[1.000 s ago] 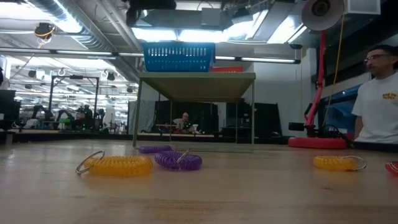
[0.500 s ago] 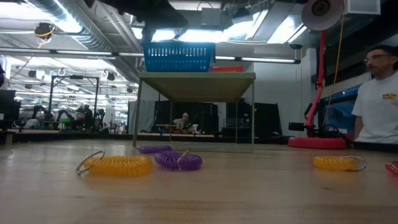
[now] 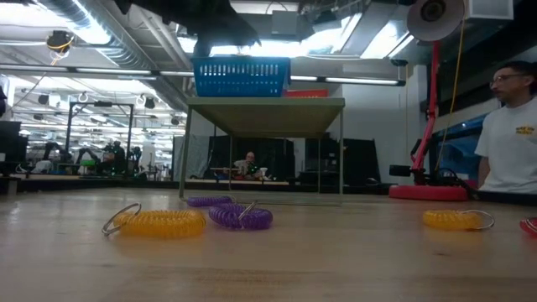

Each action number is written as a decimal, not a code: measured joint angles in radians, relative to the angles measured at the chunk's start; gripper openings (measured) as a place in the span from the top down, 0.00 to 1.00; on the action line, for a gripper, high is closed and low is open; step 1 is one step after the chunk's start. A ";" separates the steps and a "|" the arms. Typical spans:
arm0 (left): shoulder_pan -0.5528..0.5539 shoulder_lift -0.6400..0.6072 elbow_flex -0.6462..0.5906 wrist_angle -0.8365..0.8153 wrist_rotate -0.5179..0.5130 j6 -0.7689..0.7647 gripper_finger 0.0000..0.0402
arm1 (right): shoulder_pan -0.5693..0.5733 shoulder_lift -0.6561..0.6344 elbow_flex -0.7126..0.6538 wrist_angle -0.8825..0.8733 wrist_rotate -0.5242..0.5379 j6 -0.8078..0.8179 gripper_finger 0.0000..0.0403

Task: Pick & Place Office Desk Supplies
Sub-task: Put the blue rubber band into the blue basket on the shelf, then put the orange spring keychain into the orange basket on the shelf

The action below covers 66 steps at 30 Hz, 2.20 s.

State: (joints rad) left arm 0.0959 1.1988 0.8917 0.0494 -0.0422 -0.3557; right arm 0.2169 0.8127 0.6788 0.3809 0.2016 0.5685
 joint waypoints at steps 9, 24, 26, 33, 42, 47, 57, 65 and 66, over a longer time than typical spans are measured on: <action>0.000 0.000 0.000 0.000 0.021 -0.041 0.65 | 0.000 0.000 0.000 0.000 -0.004 0.026 0.68; -0.057 -0.137 0.215 0.273 -0.076 -0.051 0.67 | -0.008 0.000 0.000 0.018 0.069 0.026 0.68; -0.117 -0.156 0.257 0.265 -0.105 -0.017 0.68 | -0.011 0.006 0.000 0.027 0.107 0.027 0.68; -0.445 -0.154 0.365 0.156 -0.407 0.122 0.69 | -0.038 0.038 -0.002 0.038 -0.020 0.103 0.68; -0.856 -0.042 0.371 0.173 -0.962 0.231 0.69 | -0.043 0.124 -0.002 0.014 0.019 0.259 0.68; -0.996 0.041 0.370 0.169 -1.131 0.232 0.69 | -0.043 0.216 -0.001 0.078 -0.072 0.336 0.68; -1.097 0.069 0.370 0.172 -1.215 0.240 0.69 | -0.021 0.325 -0.001 0.230 0.150 0.387 0.68; -1.088 0.059 0.370 0.169 -1.155 0.350 0.69 | -0.005 0.325 0.000 0.457 0.028 0.291 0.68; -1.081 0.055 0.370 0.169 -1.140 0.355 0.69 | -0.003 0.325 0.000 0.478 0.009 0.281 0.68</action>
State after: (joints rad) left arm -0.9847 1.2536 1.2617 0.2188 -1.1821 -0.0005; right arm 0.2143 1.1378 0.6788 0.8587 0.2104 0.8492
